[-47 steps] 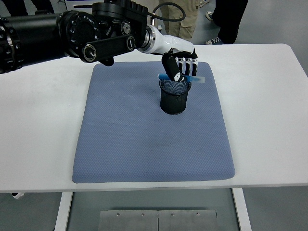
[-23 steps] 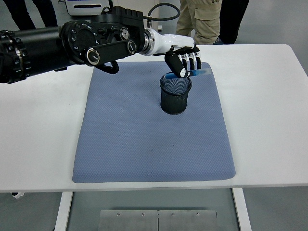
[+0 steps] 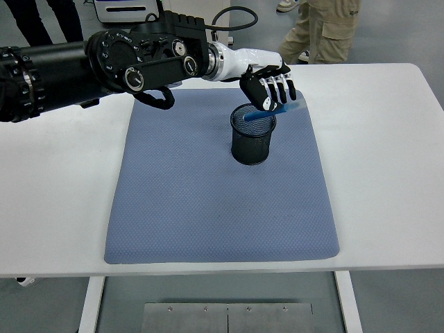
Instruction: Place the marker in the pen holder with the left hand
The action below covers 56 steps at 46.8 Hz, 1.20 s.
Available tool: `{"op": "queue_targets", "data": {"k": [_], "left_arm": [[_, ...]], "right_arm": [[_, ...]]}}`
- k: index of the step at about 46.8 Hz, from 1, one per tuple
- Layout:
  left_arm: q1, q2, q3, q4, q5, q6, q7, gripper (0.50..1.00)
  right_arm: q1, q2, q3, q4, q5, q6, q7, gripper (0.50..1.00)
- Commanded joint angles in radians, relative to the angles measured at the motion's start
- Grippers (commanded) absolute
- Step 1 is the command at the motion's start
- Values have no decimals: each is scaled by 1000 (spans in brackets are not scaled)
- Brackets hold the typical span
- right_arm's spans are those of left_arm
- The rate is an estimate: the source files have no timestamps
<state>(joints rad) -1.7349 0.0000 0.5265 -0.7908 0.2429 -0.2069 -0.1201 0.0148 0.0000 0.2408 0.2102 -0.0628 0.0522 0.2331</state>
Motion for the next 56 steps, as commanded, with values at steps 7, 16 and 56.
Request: {"op": "queue_targets", "data": {"k": [7,16,56], "left_arm": [[0,0,0,1,0,0,0,754],[-3,0,-16,1,-65,0,0,927],[342,90,-325,162,-158,350,-96,1000]], "right_arm": [[1,0,0,0,0,0,0,1000],[1,0,0,0,0,0,0,1000],[-1,0,0,0,0,0,0,1000]]}}
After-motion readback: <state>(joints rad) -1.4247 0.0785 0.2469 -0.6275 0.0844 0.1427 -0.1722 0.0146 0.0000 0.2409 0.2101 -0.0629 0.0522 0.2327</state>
